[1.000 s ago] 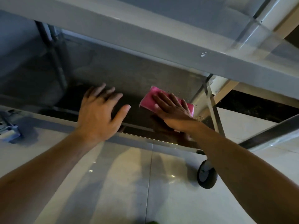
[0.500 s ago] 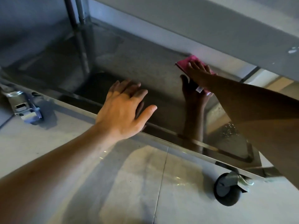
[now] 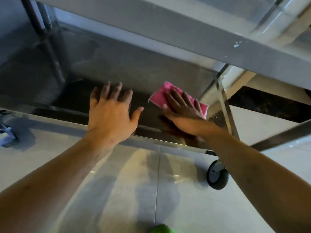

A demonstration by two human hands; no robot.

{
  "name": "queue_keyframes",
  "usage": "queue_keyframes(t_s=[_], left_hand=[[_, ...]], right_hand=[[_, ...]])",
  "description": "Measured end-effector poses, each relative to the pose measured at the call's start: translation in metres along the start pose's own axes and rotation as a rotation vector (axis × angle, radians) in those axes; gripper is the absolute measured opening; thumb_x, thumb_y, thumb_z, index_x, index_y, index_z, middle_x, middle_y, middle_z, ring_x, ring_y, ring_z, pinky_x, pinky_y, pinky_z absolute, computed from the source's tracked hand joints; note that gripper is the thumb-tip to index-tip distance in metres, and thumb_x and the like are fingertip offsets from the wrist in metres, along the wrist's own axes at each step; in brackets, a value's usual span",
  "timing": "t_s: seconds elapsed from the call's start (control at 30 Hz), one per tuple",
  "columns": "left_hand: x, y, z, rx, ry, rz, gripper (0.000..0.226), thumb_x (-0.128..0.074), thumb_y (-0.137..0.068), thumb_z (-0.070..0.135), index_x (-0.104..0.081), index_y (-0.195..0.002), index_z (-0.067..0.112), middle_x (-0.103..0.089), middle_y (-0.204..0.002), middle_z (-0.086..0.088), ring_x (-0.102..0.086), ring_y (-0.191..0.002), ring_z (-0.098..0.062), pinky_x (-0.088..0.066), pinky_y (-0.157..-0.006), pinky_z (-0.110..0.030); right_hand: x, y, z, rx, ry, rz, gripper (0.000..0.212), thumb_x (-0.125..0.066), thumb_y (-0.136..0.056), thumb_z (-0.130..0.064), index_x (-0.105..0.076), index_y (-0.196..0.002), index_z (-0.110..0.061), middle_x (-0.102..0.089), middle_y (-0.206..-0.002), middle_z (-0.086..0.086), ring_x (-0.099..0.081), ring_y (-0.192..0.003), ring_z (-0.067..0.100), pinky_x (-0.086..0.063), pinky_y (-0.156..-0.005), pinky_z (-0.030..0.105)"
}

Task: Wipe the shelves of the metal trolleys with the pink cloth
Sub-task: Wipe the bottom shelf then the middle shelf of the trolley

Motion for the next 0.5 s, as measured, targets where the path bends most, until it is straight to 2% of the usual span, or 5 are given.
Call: queue_keyframes(t_s=[0.1,0.23,0.37,0.5], left_hand=[[0.005,0.006,0.019,0.022,0.136,0.050,0.066,-0.023,-0.097,0.064,-0.052,-0.140,0.023,-0.050,-0.149,-0.013,-0.037,-0.143,-0.038,-0.030,-0.114,-0.061],[0.005,0.008,0.088,-0.085,0.252,0.025,0.062,-0.023,-0.101,0.058,-0.048,-0.146,0.023,-0.044,-0.155,-0.011,-0.030,-0.148,-0.035,-0.023,-0.119,-0.058],[0.000,0.004,0.143,-0.161,0.301,0.003,0.059,-0.025,-0.102,0.057,-0.042,-0.149,0.026,-0.037,-0.159,-0.009,-0.025,-0.150,-0.033,-0.019,-0.122,-0.056],[-0.010,0.011,0.161,-0.228,0.246,-0.033,0.061,-0.020,-0.101,0.059,-0.039,-0.151,0.029,-0.039,-0.159,-0.007,-0.024,-0.151,-0.033,-0.018,-0.122,-0.056]], right_hand=[[-0.011,0.067,-0.001,0.033,-0.010,0.026,0.070,0.006,-0.090,-0.083,0.015,-0.154,-0.057,0.022,-0.164,-0.026,0.024,-0.151,0.011,0.018,-0.118,0.048],[-0.012,0.110,0.010,-0.090,-0.015,0.025,0.063,0.008,-0.092,-0.076,0.015,-0.153,-0.059,0.019,-0.164,-0.027,0.022,-0.154,0.013,0.014,-0.122,0.052],[-0.015,0.120,0.011,-0.148,0.001,0.046,0.055,-0.002,-0.098,-0.062,0.023,-0.147,-0.060,0.029,-0.157,-0.029,0.031,-0.149,0.016,0.016,-0.121,0.056],[-0.013,0.098,0.037,-0.232,0.107,-0.009,0.067,-0.031,-0.105,-0.052,0.009,-0.159,-0.047,0.022,-0.167,-0.017,0.022,-0.154,0.026,0.007,-0.121,0.066]])
Point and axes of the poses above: each hand's wrist, its own y-axis away from the middle knuckle, its own x-axis out of the back of the hand, z = x × y, the point moved 7 cm from there along -y, towards the middle knuckle
